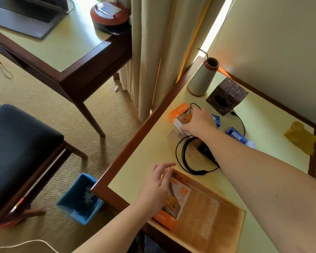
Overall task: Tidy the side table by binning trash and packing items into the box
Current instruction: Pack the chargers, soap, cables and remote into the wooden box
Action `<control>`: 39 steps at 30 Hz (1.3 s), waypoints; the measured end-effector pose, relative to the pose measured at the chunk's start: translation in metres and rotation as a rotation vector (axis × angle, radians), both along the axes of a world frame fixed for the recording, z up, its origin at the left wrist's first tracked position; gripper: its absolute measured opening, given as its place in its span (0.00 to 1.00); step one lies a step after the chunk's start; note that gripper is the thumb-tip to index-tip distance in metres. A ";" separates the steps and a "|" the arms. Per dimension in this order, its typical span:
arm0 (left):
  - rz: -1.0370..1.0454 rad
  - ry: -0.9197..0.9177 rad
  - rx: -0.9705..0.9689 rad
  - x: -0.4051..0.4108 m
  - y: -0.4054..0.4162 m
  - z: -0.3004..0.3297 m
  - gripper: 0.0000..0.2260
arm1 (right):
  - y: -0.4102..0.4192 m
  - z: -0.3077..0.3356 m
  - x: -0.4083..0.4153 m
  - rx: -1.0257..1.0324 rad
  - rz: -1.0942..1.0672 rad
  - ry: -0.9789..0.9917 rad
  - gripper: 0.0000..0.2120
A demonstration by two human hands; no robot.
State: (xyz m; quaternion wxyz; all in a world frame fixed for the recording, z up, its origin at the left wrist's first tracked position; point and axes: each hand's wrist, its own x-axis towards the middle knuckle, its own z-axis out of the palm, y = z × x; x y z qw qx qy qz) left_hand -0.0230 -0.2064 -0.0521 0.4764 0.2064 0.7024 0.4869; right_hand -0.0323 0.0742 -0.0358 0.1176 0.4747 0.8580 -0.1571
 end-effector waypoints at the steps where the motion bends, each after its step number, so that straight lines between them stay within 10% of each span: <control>1: 0.000 -0.001 0.004 0.000 0.000 0.000 0.11 | -0.001 0.005 0.001 0.004 -0.016 0.067 0.38; 9: -0.015 0.044 0.000 -0.001 0.000 0.002 0.11 | -0.060 0.115 0.074 0.200 0.382 0.538 0.43; 23: -0.030 0.211 -0.040 0.006 0.000 0.006 0.14 | -0.156 0.098 0.253 0.204 1.098 -0.052 0.37; 27: -0.074 0.362 -0.051 0.005 -0.004 0.009 0.15 | -0.169 0.080 0.247 0.164 1.149 -0.047 0.22; 32: -0.391 1.069 0.328 0.018 -0.009 0.021 0.15 | -0.180 0.049 0.245 0.163 1.121 -0.016 0.19; 39: -0.915 1.103 0.083 0.045 -0.007 0.009 0.24 | -0.186 0.057 0.246 -0.022 0.561 0.006 0.15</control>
